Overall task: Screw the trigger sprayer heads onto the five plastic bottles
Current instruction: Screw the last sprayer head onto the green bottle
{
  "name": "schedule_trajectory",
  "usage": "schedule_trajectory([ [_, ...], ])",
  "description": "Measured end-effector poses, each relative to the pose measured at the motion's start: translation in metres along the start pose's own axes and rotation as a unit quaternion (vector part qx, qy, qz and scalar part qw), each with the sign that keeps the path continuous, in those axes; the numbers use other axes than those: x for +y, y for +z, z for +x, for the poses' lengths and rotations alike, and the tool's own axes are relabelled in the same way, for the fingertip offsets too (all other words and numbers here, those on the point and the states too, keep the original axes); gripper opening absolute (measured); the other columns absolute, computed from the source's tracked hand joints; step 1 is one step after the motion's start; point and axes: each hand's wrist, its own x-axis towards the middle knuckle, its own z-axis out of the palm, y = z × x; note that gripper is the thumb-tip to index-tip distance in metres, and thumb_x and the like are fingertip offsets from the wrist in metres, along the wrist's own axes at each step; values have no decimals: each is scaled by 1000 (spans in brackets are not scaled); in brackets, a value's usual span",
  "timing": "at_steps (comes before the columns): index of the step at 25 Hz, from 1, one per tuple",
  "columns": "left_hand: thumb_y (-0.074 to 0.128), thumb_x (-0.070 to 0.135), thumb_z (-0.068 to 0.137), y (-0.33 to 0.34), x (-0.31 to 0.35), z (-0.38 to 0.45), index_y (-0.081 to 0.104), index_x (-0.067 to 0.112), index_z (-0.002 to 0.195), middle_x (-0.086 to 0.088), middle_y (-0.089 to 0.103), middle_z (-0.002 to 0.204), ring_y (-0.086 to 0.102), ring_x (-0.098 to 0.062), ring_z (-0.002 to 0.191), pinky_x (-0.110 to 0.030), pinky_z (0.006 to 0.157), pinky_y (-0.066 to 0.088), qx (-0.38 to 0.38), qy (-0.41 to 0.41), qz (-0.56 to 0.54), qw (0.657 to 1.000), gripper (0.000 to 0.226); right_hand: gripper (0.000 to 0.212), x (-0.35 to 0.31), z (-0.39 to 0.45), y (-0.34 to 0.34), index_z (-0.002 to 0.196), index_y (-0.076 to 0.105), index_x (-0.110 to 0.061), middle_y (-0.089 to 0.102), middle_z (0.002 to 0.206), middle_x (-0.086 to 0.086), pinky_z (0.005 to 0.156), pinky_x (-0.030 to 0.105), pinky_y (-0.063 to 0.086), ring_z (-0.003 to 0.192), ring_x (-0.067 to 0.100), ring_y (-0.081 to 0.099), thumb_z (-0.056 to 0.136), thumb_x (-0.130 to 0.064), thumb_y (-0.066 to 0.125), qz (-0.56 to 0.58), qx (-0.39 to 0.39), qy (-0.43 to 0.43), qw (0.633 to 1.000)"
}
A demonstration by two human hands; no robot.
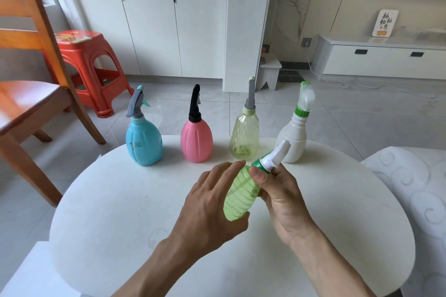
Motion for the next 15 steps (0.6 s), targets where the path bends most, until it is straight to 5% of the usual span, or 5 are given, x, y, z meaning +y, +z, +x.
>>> schedule_trajectory([
  [5, 85, 30, 62, 1, -2, 2, 48, 18, 144, -1, 57, 136, 58, -26, 113, -41, 86, 55, 8, -4, 43, 999, 91, 42, 4, -1, 3, 118, 70, -14, 72, 114, 23, 88, 48, 51, 100, 29, 66, 78, -24, 78, -11, 46, -30, 998],
  [10, 84, 30, 62, -1, -6, 2, 46, 21, 144, -1, 57, 136, 58, -26, 113, -42, 86, 55, 17, -10, 37, 999, 91, 32, -1, 0, -3, 110, 74, -12, 75, 106, 11, 76, 31, 52, 93, 19, 67, 86, -32, 68, -1, 1, -15, 1000],
  [15, 82, 31, 64, 0, -2, -1, 41, 26, 145, 1, 56, 136, 58, -23, 114, -38, 90, 53, 15, 16, 9, 1000, 91, 27, -2, -2, 1, 93, 68, -11, 70, 96, 11, 73, 26, 54, 90, 21, 67, 73, -26, 79, 77, -6, -5, 997],
])
